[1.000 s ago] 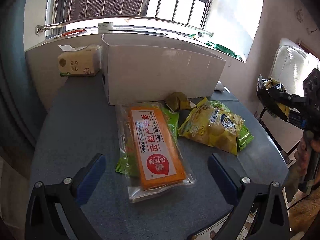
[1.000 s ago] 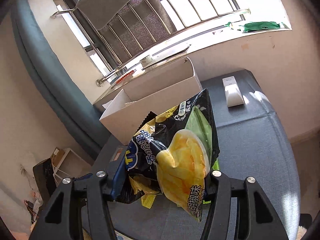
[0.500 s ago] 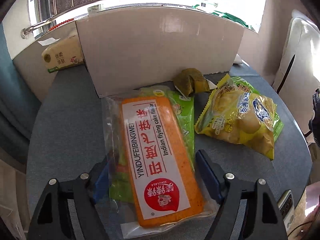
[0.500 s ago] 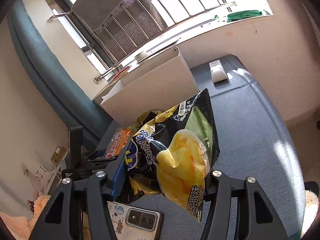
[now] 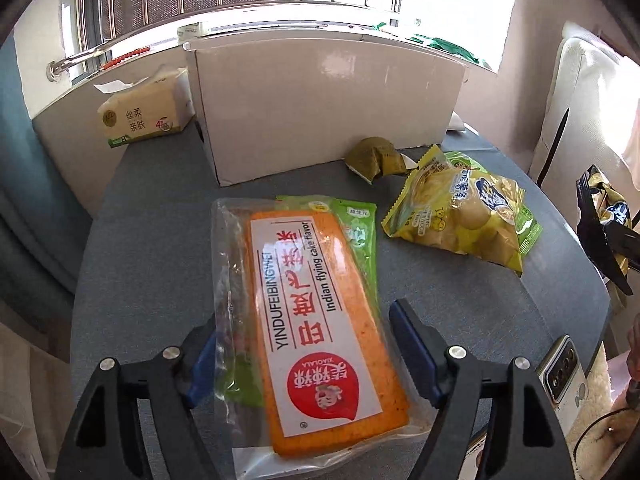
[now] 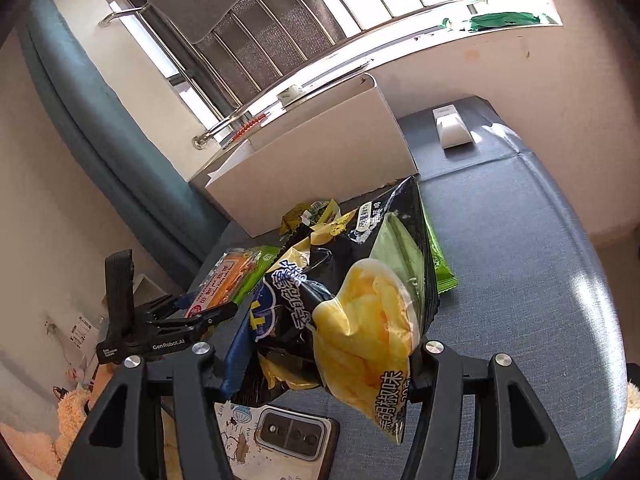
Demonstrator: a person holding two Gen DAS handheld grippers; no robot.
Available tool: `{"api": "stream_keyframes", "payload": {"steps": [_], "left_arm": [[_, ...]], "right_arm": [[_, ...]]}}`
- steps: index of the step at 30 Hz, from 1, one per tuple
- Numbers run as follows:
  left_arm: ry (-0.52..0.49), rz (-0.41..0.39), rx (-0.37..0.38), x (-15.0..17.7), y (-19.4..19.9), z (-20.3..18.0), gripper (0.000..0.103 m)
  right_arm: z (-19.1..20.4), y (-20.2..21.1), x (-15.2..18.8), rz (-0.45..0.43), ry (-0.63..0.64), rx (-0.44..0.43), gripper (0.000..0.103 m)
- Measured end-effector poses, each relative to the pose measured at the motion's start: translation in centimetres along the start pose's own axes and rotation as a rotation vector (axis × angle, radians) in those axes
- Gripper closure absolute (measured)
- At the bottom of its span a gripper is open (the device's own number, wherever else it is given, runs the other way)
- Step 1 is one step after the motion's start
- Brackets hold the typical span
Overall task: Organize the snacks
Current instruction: 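Grasp the orange flying cake pack with left gripper while right grasps black chip bag, then carry orange pack with left gripper while right gripper carries black chip bag to box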
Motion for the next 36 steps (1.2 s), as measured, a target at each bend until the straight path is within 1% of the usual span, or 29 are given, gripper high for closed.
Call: {"api": "stream_keyframes", "payload": {"steps": [2, 5, 7, 8, 9, 10, 11, 12, 14, 15, 17, 18, 19, 23, 24, 25, 27, 28, 29, 30, 31, 32, 33, 35, 36], "left_arm": [[0.005, 0.005, 0.007, 0.0, -0.1, 0.1, 0.022], [0.01, -0.008, 0.029, 0.1, 0.2, 0.1, 0.023], [0.021, -0.028, 0.044, 0.2, 0.9, 0.5, 0.042], [0.032, -0.051, 0.051, 0.1, 1.4, 0.7, 0.048], [0.042, -0.069, 0.057, 0.0, 2.0, 1.1, 0.06], [0.053, -0.073, 0.075, -0.2, 2.4, 1.4, 0.065], [0.055, -0.061, 0.084, -0.4, 2.5, 1.5, 0.066], [0.056, -0.066, 0.074, -0.6, 2.6, 1.6, 0.066], [0.027, -0.062, 0.061, -0.5, 2.5, 1.3, 0.066], [0.021, -0.06, 0.065, -0.5, 2.5, 1.1, 0.066], [0.014, -0.067, 0.084, -0.6, 2.9, 0.9, 0.071], [0.015, -0.075, 0.081, -0.7, 3.2, 0.7, 0.074], [0.014, -0.083, 0.063, -0.8, 3.4, 0.4, 0.075], [-0.081, -0.091, -0.006, -1.0, 3.7, -1.2, 0.075], [-0.085, -0.08, -0.021, -1.0, 3.4, -1.2, 0.074], [-0.089, -0.062, -0.039, -1.0, 2.9, -1.0, 0.067], [-0.122, -0.04, -0.115, -0.7, 2.0, -0.8, 0.061], [-0.128, -0.046, -0.105, -0.6, 1.9, -0.6, 0.06], [-0.104, -0.042, -0.081, -0.7, 1.9, -0.3, 0.058], [-0.081, -0.023, -0.075, -0.9, 1.7, 0.0, 0.042], [-0.078, -0.005, -0.077, -1.1, 1.4, 0.0, 0.023], [-0.084, -0.005, -0.081, -1.2, 1.3, -0.1, 0.019], [-0.091, -0.005, -0.078, -1.1, 1.2, -0.3, 0.018], [-0.105, 0.011, -0.033, -1.1, 0.9, -1.3, 0.018], [-0.114, 0.016, -0.027, -1.0, 0.7, -1.8, 0.017]], "right_arm": [[0.1, -0.2, 0.1, 0.007, 0.003, 0.003, 0.04], [0.2, -0.4, 0.1, 0.014, 0.003, 0.007, 0.04], [0.2, -0.5, 0.1, 0.016, 0.003, 0.011, 0.04], [0.2, -0.5, 0.1, 0.018, 0.002, 0.011, 0.04], [0.3, -0.6, 0.1, 0.019, 0.002, 0.01, 0.04], [0.3, -0.6, 0.1, 0.019, 0.006, 0.009, 0.04], [0.4, -0.7, 0.1, 0.021, 0.01, 0.008, 0.04], [0.5, -0.8, 0.1, 0.025, 0.012, 0.008, 0.04], [0.7, -1.1, 0.1, 0.031, 0.016, 0.006, 0.04], [0.8, -1.2, 0.2, 0.034, 0.019, 0.003, 0.04], [0.8, -1.5, 0.2, 0.042, 0.024, 0.006, 0.04], [0.8, -1.5, 0.2, 0.045, 0.024, 0.009, 0.04], [0.8, -1.6, 0.2, 0.046, 0.025, 0.009, 0.04], [0.8, -1.6, 0.2, 0.047, 0.024, 0.007, 0.04], [0.7, -1.7, 0.2, 0.048, 0.023, 0.007, 0.04], [0.7, -1.7, 0.2, 0.051, 0.021, 0.006, 0.04], [0.7, -1.8, 0.3, 0.055, 0.02, 0.004, 0.04], [0.7, -1.9, 0.3, 0.056, 0.023, 0.001, 0.04], [0.8, -1.9, 0.3, 0.057, 0.026, 0.001, 0.04], [0.8, -1.9, 0.3, 0.057, 0.027, 0.003, 0.04], [0.8, -2.0, 0.3, 0.058, 0.026, 0.005, 0.04], [0.7, -2.1, 0.3, 0.058, 0.023, 0.002, 0.039], [0.7, -2.1, 0.3, 0.06, 0.02, 0.0, 0.039], [0.7, -2.2, 0.4, 0.064, 0.023, -0.003, 0.039], [0.7, -2.3, 0.4, 0.065, 0.025, -0.002, 0.039]]}}
Point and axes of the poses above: each gripper's, at about its wrist camera, not at the fingertips, and y roughly against the way its jaws point, z to its left, x to its underside, the point moved 1 cm from there along -y, roughly the way its jaws point, and after that the axes turned 2 degrees about y, right-handed, at the moved point
